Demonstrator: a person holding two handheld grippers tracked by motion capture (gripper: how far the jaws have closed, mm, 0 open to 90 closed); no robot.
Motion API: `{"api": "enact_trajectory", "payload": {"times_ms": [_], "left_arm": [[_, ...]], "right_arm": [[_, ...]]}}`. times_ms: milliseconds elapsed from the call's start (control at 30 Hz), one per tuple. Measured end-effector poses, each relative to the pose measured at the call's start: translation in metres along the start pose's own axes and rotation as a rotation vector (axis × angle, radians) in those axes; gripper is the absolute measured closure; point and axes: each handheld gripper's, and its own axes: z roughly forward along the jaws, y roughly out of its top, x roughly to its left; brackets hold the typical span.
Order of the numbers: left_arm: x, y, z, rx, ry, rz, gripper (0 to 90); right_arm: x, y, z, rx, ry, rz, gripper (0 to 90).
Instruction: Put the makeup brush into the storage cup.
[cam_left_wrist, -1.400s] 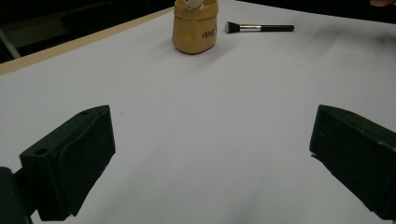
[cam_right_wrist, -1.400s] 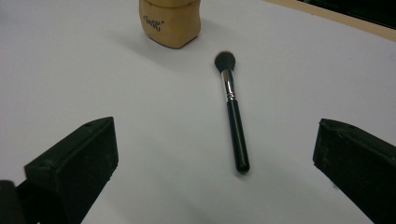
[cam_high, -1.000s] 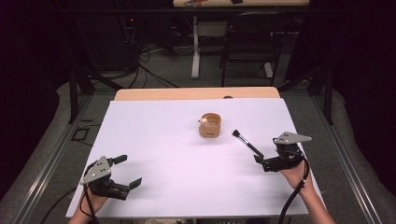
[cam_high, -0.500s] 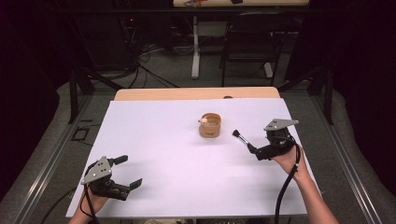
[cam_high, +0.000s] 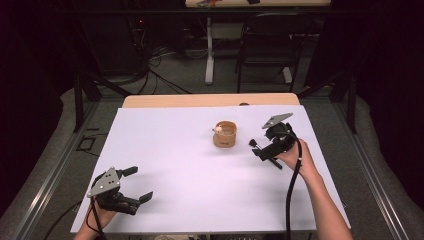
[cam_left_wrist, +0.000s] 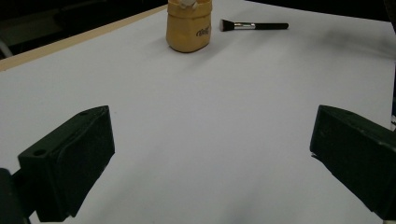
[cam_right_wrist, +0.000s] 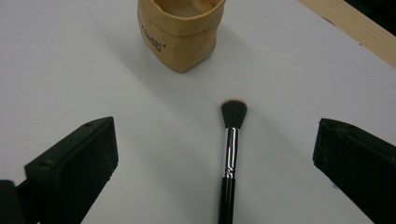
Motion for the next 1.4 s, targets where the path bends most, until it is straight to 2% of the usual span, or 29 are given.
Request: {"api": "enact_trajectory", "payload": {"times_ms": [167,267,300,500,600,633,700,733,800,867,933,1100,1133,1167,1200,1233,1333,1400], "left_arm": [[0.0,-0.001,0.0,0.002,0.002,-0.004,0.1],[0.0,-0.001,-0.001,0.002,0.01,-0.005,0.1],[0.0,-0.001,-0.001,-0.001,0.006,-0.006,0.1],[0.0,0.0,0.0,0.007,0.005,-0.002,0.1],[-0.001,0.0,0.0,0.007,0.007,0.003,0.2],[-0.001,0.0,0.001,0.008,0.003,0.004,0.2],[-0.001,0.0,0.001,0.009,0.001,0.002,0.2],[-0.001,0.0,0.001,0.014,-0.001,0.002,0.2],[-0.001,0.0,0.001,0.013,-0.003,0.003,0.2],[-0.001,0.0,0.001,0.015,0.005,-0.001,0.2],[0.0,0.0,0.001,0.012,0.006,-0.002,0.2],[0.0,0.0,0.002,0.017,0.0,-0.004,0.2],[0.0,0.0,0.001,0.016,0.0,-0.003,0.2],[0.0,0.0,0.001,0.016,0.0,-0.003,0.2],[-0.001,0.0,0.001,0.016,0.001,-0.004,0.2],[-0.001,0.0,0.001,0.017,0.006,-0.004,0.2],[0.0,0.0,0.0,0.01,0.004,-0.008,0.2],[0.0,0.0,0.0,0.013,0.004,-0.009,0.2]], "right_arm": [[-0.003,0.007,0.016,0.056,0.008,-0.015,0.0],[-0.008,0.008,0.02,0.089,0.009,-0.001,0.0],[-0.009,0.007,0.022,0.079,0.006,0.003,0.0],[-0.017,0.001,0.023,0.128,0.02,0.033,0.0],[-0.021,-0.001,0.024,0.142,0.024,0.052,0.0],[-0.022,-0.003,0.026,0.132,0.026,0.055,0.0],[-0.023,-0.004,0.026,0.169,0.02,0.071,0.0],[-0.023,-0.006,0.029,0.165,0.02,0.071,0.0],[-0.025,-0.006,0.03,0.194,-0.003,0.088,0.2],[-0.026,-0.008,0.033,0.194,0.003,0.099,1.0],[-0.025,-0.009,0.036,0.222,-0.001,0.097,2.4],[-0.022,-0.011,0.043,0.293,-0.004,0.106,8.6],[-0.022,-0.012,0.044,0.294,0.002,0.09,11.3],[-0.022,-0.012,0.044,0.29,-0.012,0.093,14.1],[-0.023,-0.013,0.045,0.263,-0.012,0.102,14.9],[-0.023,-0.012,0.044,0.281,-0.013,0.113,17.6],[-0.022,-0.014,0.045,0.279,-0.027,0.117,27.2],[-0.021,-0.017,0.048,0.284,-0.011,0.121,33.3]]}}
